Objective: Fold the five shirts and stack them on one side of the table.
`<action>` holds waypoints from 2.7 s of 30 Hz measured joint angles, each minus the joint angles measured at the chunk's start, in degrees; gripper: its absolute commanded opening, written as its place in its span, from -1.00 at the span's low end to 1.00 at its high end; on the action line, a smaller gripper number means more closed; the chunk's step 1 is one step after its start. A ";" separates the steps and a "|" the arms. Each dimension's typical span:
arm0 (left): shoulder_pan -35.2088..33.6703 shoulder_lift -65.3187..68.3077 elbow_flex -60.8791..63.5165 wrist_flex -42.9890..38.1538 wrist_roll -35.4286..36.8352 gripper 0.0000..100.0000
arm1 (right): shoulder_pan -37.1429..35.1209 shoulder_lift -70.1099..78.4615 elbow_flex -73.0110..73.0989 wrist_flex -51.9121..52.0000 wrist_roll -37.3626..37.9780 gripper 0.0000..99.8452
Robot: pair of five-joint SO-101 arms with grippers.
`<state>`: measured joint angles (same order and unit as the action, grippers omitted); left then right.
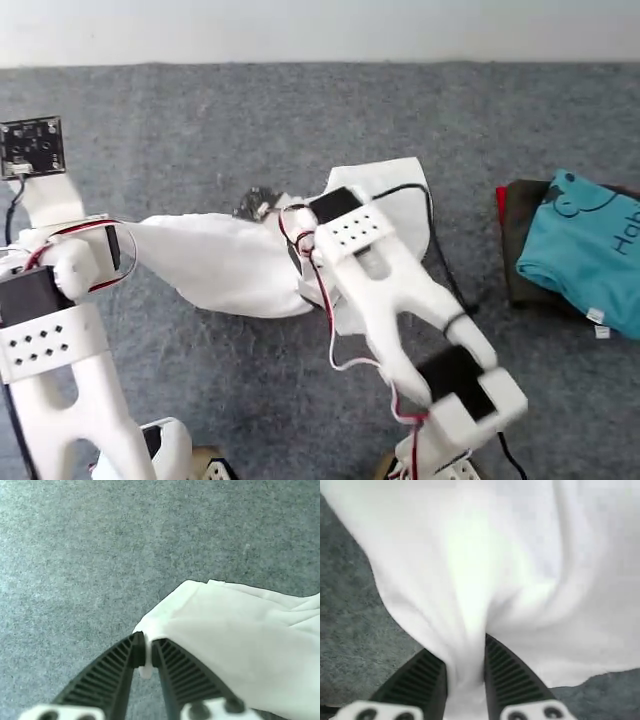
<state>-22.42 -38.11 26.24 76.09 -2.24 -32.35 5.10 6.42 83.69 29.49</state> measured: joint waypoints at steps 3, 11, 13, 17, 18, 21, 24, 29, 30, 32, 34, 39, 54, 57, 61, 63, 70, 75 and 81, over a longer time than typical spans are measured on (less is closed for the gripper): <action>0.00 0.00 0.00 0.00 0.00 -0.97 | 0.00 -7.82 -0.35 1.49 0.26 -0.98; -1.14 -8.44 -3.43 3.87 0.00 -0.97 | -0.53 -25.67 -12.66 11.78 7.12 -0.98; -1.05 -13.71 -4.75 5.01 -0.35 -0.97 | -2.29 -27.69 -19.69 16.00 7.30 -0.98; -1.23 -26.02 -9.67 9.32 -1.85 -0.97 | -3.43 -30.51 -32.35 16.88 4.92 -0.98; -1.23 -29.36 -11.52 9.85 -1.76 -0.97 | -3.60 -30.68 -34.99 16.88 4.13 -0.98; -1.05 -36.84 -15.91 9.58 -1.49 -0.97 | -3.96 -30.07 -39.91 16.88 2.55 -0.98; -1.14 -36.57 -14.07 5.98 -1.49 -0.97 | -3.43 -24.18 -41.85 16.70 2.20 -0.98; -0.97 -24.97 0.79 -9.49 -1.14 -0.97 | 2.02 -3.16 -41.93 10.90 5.63 -0.98; -0.44 -21.01 4.48 -14.24 -1.14 -0.97 | 3.43 1.41 -42.02 8.88 6.86 -0.98; 0.62 -12.92 11.52 -24.70 -1.14 -0.97 | 6.15 11.43 -42.02 4.92 9.76 -0.98; 1.85 -3.78 15.03 -35.08 -1.14 -0.97 | 8.70 22.15 -43.34 1.85 11.60 -0.97; 1.93 21.98 9.32 -49.23 6.51 -0.97 | 13.71 43.96 -58.11 -0.09 5.19 -0.52; 2.20 45.36 -17.49 -35.43 15.03 -0.97 | 21.19 57.76 -97.32 16.79 -12.04 -0.86; 2.20 45.36 -17.14 -35.25 15.03 -0.97 | 20.84 55.30 -91.16 16.79 -10.73 -0.80; 2.20 45.36 -15.74 -34.29 13.80 -0.97 | 19.78 45.27 -75.96 16.79 -10.55 -0.43; 2.20 45.36 -15.74 -32.35 12.66 -0.97 | 17.85 38.68 -65.05 16.79 -10.37 -0.44; 2.20 45.36 -15.74 -29.36 11.69 -0.97 | 10.64 28.40 -30.42 8.35 -7.56 -0.55; 2.20 45.36 -15.74 -28.57 11.69 -0.97 | 7.91 29.71 -25.05 5.27 -7.38 -0.91; 2.20 45.36 -15.74 -24.88 11.69 -0.97 | 8.26 31.30 -24.88 12.40 -4.22 -0.98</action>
<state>-20.22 7.25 10.51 51.21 9.45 -24.09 36.40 -18.46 96.09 25.27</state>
